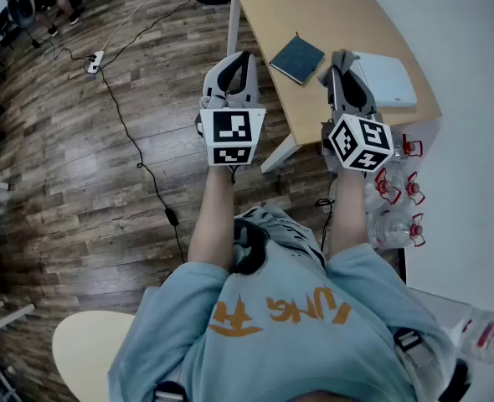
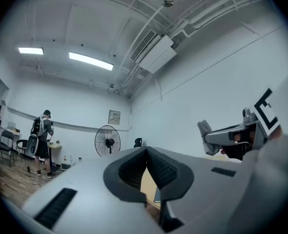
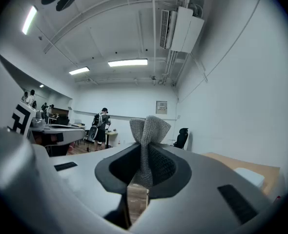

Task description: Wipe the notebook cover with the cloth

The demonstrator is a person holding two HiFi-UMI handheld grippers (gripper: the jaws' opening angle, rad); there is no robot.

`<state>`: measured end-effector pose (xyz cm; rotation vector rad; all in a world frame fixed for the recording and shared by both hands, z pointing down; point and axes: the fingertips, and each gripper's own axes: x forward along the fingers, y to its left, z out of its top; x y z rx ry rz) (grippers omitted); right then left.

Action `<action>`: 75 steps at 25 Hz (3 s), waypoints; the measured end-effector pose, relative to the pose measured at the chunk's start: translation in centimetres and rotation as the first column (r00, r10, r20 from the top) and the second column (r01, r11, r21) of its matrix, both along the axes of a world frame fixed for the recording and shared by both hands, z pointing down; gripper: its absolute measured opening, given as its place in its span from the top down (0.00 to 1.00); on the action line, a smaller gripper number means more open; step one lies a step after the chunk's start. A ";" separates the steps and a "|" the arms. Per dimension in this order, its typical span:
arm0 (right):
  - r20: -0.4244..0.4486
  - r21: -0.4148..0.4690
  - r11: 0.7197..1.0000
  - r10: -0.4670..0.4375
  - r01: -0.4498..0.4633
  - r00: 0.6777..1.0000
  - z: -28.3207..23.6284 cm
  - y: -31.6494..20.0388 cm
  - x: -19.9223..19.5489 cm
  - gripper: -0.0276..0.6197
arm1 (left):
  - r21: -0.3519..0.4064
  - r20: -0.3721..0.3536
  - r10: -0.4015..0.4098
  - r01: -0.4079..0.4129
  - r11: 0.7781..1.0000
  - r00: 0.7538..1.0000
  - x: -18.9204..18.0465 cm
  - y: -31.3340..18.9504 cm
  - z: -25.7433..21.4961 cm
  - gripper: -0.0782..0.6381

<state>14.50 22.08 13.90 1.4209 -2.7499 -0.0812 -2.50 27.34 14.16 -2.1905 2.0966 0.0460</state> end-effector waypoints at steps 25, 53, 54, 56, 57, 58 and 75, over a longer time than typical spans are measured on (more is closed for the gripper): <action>0.083 -0.040 0.997 0.072 -0.069 0.994 1.4 0.3 2.6 0.89 | -0.041 0.082 0.019 -0.015 0.999 0.996 0.4 0.1 0.9 0.87; 0.017 -0.276 0.944 0.196 -0.184 0.980 13.6 -17.8 4.4 0.89 | -0.312 -0.123 0.130 -0.163 0.936 0.984 1.1 -18.9 14.4 0.87; 0.021 -0.291 0.937 0.208 -0.193 0.978 14.2 -18.7 4.7 0.89 | -0.326 -0.123 0.147 -0.180 0.928 0.981 1.7 -19.9 14.9 0.87; 0.030 -0.315 0.926 0.229 -0.208 0.973 15.1 -20.7 5.1 0.89 | -0.345 -0.121 0.185 -0.216 0.913 0.975 2.6 -22.1 15.6 0.87; 0.034 -0.325 0.921 0.241 -0.217 0.970 15.6 -21.7 5.2 0.89 | -0.355 -0.119 0.203 -0.232 0.905 0.972 2.9 -23.2 15.9 0.87; 0.037 -0.335 0.915 0.253 -0.226 0.967 16.0 -22.6 5.4 0.89 | -0.367 -0.116 0.217 -0.245 0.898 0.969 3.0 -24.2 16.2 0.87; -0.016 -0.395 0.862 0.340 -0.318 0.940 19.1 -36.7 8.2 0.89 | -0.446 -0.105 0.357 -0.365 0.817 0.928 6.8 -40.0 18.4 0.87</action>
